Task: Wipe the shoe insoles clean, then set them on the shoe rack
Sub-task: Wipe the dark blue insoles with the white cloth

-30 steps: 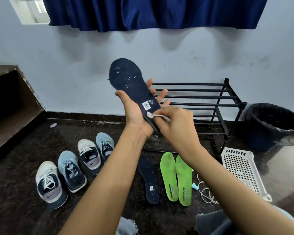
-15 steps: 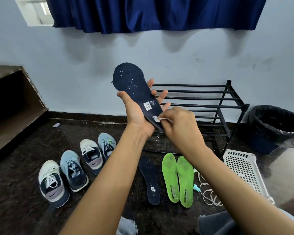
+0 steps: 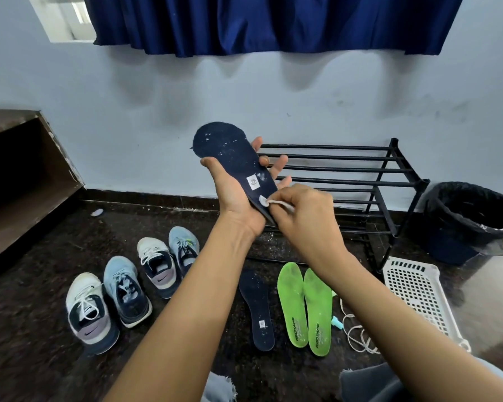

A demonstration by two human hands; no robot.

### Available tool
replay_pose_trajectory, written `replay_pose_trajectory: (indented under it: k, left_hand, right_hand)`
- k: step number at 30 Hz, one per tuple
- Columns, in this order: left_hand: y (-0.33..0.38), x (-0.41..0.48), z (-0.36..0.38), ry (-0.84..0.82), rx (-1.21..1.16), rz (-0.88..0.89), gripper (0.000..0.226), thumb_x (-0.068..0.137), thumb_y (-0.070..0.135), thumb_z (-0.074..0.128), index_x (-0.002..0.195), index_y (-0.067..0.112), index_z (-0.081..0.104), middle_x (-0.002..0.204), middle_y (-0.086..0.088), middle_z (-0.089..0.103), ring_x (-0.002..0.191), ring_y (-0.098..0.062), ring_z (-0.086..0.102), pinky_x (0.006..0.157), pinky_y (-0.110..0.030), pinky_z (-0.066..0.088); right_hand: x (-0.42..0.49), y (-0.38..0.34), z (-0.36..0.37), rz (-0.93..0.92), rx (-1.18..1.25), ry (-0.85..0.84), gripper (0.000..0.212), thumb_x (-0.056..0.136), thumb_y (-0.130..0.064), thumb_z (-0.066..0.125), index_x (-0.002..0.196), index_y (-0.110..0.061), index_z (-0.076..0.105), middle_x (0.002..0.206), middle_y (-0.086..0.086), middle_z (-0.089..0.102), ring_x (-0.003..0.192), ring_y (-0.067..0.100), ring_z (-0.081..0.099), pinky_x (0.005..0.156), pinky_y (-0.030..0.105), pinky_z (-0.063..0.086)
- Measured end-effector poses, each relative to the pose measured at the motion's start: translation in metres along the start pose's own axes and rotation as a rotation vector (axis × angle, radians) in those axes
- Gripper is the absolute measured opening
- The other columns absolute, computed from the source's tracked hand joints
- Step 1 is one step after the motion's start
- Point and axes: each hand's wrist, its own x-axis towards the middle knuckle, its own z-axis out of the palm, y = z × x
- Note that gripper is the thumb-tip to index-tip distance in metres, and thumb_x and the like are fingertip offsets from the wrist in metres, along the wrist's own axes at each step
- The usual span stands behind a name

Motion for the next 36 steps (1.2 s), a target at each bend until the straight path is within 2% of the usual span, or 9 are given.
replay_pose_trajectory:
  k: [6,9,12,14,18,24,29,34,36]
  left_hand:
    - [-0.009,-0.002,0.007,0.010,-0.051,-0.009,0.094,0.086,0.080,0.006,0.118,0.011,0.061,0.066,-0.004,0.050,0.082,-0.025,0.070,0.086,-0.034,0.050]
    - [-0.008,0.000,0.004,0.006,-0.020,-0.018,0.097,0.085,0.080,0.001,0.120,0.012,0.061,0.069,-0.002,0.052,0.082,-0.022,0.070,0.091,-0.040,0.049]
    - [-0.004,-0.001,0.002,-0.010,-0.018,-0.031,0.096,0.086,0.080,0.002,0.111,0.011,0.064,0.073,-0.001,0.055,0.090,-0.024,0.069,0.089,-0.043,0.049]
    - [-0.008,-0.005,0.003,-0.009,-0.044,-0.038,0.092,0.088,0.078,0.006,0.102,0.009,0.065,0.073,-0.003,0.058,0.091,-0.026,0.066,0.077,-0.034,0.052]
    - [-0.019,-0.010,0.010,-0.045,-0.045,-0.105,0.087,0.086,0.080,0.007,0.090,0.011,0.061,0.081,-0.005,0.062,0.085,-0.023,0.063,0.082,-0.033,0.049]
    - [-0.012,-0.003,0.005,-0.021,-0.013,-0.108,0.089,0.088,0.077,0.003,0.093,0.009,0.060,0.096,-0.009,0.071,0.092,-0.023,0.069,0.085,-0.037,0.049]
    - [-0.018,-0.011,0.012,-0.031,0.036,-0.154,0.086,0.086,0.080,0.003,0.087,0.013,0.058,0.097,-0.007,0.070,0.088,-0.022,0.069,0.083,-0.032,0.052]
    - [-0.011,-0.007,0.006,0.020,0.015,-0.140,0.086,0.088,0.078,0.004,0.091,0.009,0.057,0.095,-0.012,0.072,0.092,-0.024,0.069,0.088,-0.035,0.049]
    - [-0.009,-0.007,0.006,0.012,0.015,-0.136,0.087,0.088,0.078,0.004,0.092,0.009,0.058,0.097,-0.012,0.072,0.094,-0.024,0.069,0.089,-0.035,0.049]
  right_hand:
    - [0.010,0.002,0.004,-0.033,-0.145,0.130,0.011,0.077,-0.008,0.061,0.082,-0.005,0.070,0.072,0.012,0.063,0.065,0.029,0.059,0.060,0.030,0.042]
    - [0.006,-0.004,-0.002,0.057,0.092,0.058,0.010,0.080,-0.008,0.066,0.079,-0.013,0.075,0.069,0.002,0.068,0.062,0.011,0.059,0.057,0.013,0.037]
    - [0.003,-0.001,-0.007,0.111,0.182,-0.066,0.009,0.081,-0.014,0.068,0.079,-0.019,0.076,0.058,-0.009,0.063,0.054,-0.001,0.055,0.052,0.010,0.036]
    - [0.007,0.000,-0.006,0.095,0.137,-0.012,0.010,0.080,-0.012,0.067,0.078,-0.017,0.076,0.063,-0.002,0.067,0.057,0.005,0.058,0.054,0.014,0.036]
    - [0.018,0.003,0.002,0.020,-0.094,0.170,0.011,0.077,-0.007,0.063,0.080,-0.007,0.073,0.079,0.013,0.069,0.071,0.031,0.064,0.065,0.025,0.036]
    - [0.004,0.002,-0.006,0.056,0.122,0.013,0.009,0.081,-0.013,0.069,0.082,-0.018,0.076,0.075,0.001,0.071,0.069,0.010,0.060,0.060,0.007,0.037]
    - [0.020,0.007,-0.003,-0.039,-0.080,0.186,0.011,0.079,-0.007,0.064,0.083,-0.005,0.074,0.080,0.014,0.070,0.071,0.031,0.064,0.067,0.028,0.040]
    - [0.002,0.002,-0.003,0.029,0.083,0.052,0.011,0.080,-0.009,0.068,0.081,-0.015,0.076,0.078,0.004,0.073,0.069,0.017,0.063,0.063,0.015,0.038]
    - [0.002,0.000,-0.004,-0.032,0.044,0.073,0.011,0.078,-0.007,0.067,0.081,-0.014,0.076,0.077,0.005,0.072,0.069,0.019,0.063,0.064,0.017,0.038]
